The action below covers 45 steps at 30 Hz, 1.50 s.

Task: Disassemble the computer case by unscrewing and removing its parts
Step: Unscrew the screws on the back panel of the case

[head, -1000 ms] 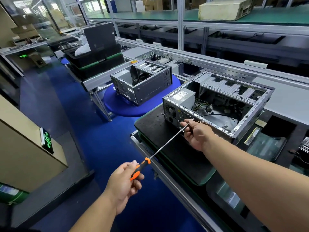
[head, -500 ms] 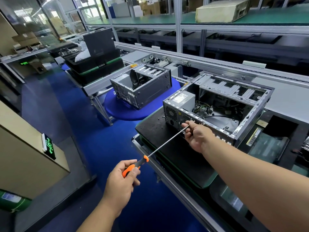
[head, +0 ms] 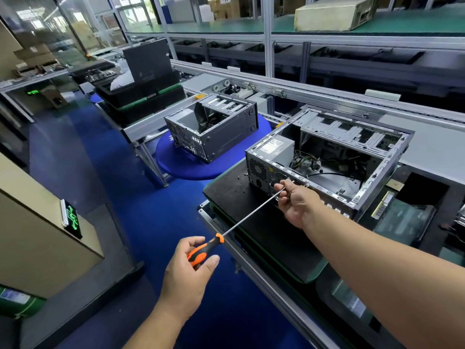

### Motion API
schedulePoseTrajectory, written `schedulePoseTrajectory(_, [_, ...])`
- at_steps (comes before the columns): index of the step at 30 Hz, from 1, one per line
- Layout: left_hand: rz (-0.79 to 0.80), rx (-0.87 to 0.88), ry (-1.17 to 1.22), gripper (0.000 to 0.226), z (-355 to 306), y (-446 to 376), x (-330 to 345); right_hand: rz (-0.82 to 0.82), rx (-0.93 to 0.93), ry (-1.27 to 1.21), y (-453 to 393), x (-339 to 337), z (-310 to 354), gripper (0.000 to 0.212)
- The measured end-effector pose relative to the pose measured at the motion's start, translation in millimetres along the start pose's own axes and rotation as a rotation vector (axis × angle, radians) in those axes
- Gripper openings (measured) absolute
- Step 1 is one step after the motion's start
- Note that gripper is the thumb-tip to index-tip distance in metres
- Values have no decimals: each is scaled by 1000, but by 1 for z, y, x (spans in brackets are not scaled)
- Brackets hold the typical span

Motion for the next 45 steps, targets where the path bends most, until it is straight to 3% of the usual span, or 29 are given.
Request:
schedulePoseTrajectory(3, [-18, 302, -278, 52, -2, 7, 1, -7, 6, -13, -1, -1, 0, 21])
schedulePoseTrajectory(6, [-14, 482, -347, 47, 0, 10, 3, -1, 8, -20, -2, -3, 1, 22])
schedulePoseTrajectory(8, [-11, 356, -238, 40, 1, 8, 3, 0, 11, -21, -2, -3, 1, 23])
schedulePoseTrajectory(11, [76, -58, 145, 33, 8, 1, 4, 0, 15, -22, -2, -3, 1, 24])
schedulePoseTrajectory(13, [132, -211, 353, 28, 11, -3, 4, -6, 15, -18, -2, -3, 1, 24])
schedulePoseTrajectory(19, [234, -514, 736, 31, 6, -4, 5, -17, 18, -13, -3, -4, 1, 23])
schedulePoseTrajectory(24, [259, -697, 834, 30, 0, -2, 4, -22, 22, -11, -3, -4, 1, 22])
schedulePoseTrajectory(26, [218, -611, 764, 25, -1, -3, 4, -18, 25, -16, -3, -3, 1, 22])
schedulePoseTrajectory(28, [157, -372, 529, 12, -3, -4, 2, -13, 29, -27, -3, -3, 1, 22])
schedulePoseTrajectory(31, [42, 59, -57, 29, -7, -5, -3, -14, 33, -39, -3, -2, 2, 22])
schedulePoseTrajectory(33, [25, 338, -317, 36, -10, -1, -4, -17, 32, -41, -3, -2, 2, 22])
schedulePoseTrajectory(35, [33, 514, -394, 32, -6, 2, -2, -21, 30, -47, -3, -2, 1, 22])
schedulePoseTrajectory(36, [30, 519, -388, 28, -4, 2, -2, -22, 29, -49, -3, -1, 1, 22])
schedulePoseTrajectory(40, [91, 120, -73, 18, 2, -8, -1, -27, 28, -46, -2, -1, 2, 23])
schedulePoseTrajectory(45, [221, -360, 425, 24, -1, -13, 1, -38, 23, -35, -1, 0, 2, 22])
Point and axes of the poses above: each hand's wrist, its own y-axis away from the middle knuckle, its own x-axis out of the palm, z = x × y, the point moved 2 cm from there along -y, towards the middle knuckle, and after that the axes turned 5 degrees about y, right-handed, at the moved point
